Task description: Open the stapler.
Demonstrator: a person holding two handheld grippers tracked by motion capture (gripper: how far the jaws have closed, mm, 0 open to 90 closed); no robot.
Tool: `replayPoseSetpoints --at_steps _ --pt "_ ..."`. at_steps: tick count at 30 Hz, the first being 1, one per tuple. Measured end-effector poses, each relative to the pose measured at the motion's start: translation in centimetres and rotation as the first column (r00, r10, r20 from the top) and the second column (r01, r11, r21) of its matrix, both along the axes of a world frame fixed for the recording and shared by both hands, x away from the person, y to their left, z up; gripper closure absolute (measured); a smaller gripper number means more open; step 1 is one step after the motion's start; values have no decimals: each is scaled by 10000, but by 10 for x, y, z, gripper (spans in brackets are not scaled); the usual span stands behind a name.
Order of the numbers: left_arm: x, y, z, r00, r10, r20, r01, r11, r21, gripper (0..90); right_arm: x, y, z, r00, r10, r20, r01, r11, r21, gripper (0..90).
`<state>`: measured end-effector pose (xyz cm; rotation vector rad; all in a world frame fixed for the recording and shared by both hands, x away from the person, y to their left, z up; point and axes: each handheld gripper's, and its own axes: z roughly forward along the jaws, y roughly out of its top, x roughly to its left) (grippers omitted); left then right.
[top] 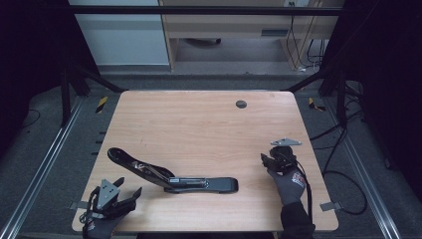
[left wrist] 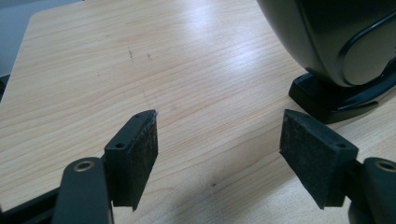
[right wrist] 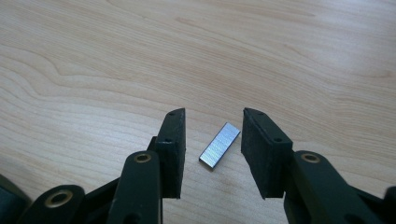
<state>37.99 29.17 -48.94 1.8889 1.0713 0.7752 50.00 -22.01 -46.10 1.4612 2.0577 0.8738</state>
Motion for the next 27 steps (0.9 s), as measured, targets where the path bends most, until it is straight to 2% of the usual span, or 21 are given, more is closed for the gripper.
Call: replayPoseSetpoints --at_steps 7,12,16,27 --pt "0 -2 -1 10000 -54 -18 54 9999 140 273 8 0 -7 9990 -240 -386 237 9997 -77 622" --pt "2 -3 -3 9999 -75 -122 77 9998 177 273 11 1 -9 9985 -353 -426 354 9994 11 636" --pt "1 -4 -2 9999 -105 -99 107 9997 205 273 15 2 -14 9960 -513 -735 508 9987 -86 652" --pt "2 -4 -3 9998 -151 -147 155 9996 243 274 23 4 -23 9909 -763 -1113 754 9971 -116 690"
